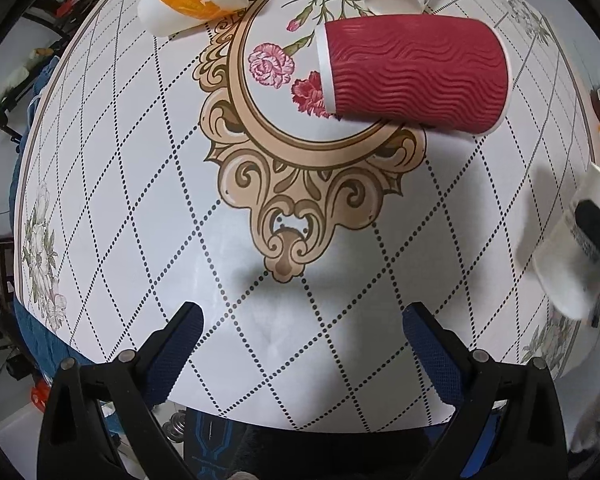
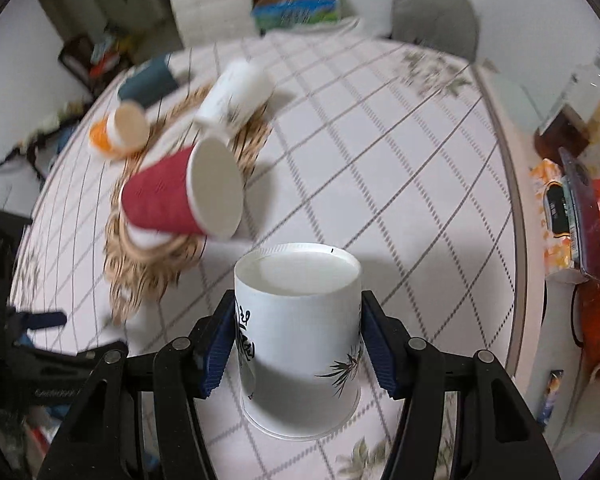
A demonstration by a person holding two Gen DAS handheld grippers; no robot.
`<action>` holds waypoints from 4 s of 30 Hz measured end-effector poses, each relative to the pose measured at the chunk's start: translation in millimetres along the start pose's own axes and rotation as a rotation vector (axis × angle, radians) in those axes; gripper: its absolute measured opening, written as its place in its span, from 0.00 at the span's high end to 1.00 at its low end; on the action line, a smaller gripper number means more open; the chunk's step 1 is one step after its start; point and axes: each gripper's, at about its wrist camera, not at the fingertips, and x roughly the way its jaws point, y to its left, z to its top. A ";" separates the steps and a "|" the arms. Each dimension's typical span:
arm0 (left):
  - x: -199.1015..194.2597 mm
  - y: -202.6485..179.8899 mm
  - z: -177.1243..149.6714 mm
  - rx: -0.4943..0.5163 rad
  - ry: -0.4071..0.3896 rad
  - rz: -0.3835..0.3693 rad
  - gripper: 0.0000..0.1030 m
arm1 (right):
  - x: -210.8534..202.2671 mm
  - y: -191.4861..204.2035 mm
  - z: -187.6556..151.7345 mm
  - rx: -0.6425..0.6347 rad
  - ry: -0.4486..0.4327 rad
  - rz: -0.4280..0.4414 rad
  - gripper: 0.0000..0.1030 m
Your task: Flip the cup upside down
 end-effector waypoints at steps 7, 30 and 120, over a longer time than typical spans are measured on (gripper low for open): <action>-1.7 -8.9 5.4 0.013 -0.009 0.014 0.01 | 12.2 0.6 -15.8 -0.018 -0.109 0.020 0.40; -48.7 -51.7 -41.1 0.017 -0.165 0.084 0.01 | -29.7 -15.3 -47.2 0.008 -0.024 -0.033 0.10; -341.1 -4.8 -284.1 0.070 -0.723 -0.039 0.01 | -452.0 58.0 -186.3 0.083 -0.409 -0.215 0.02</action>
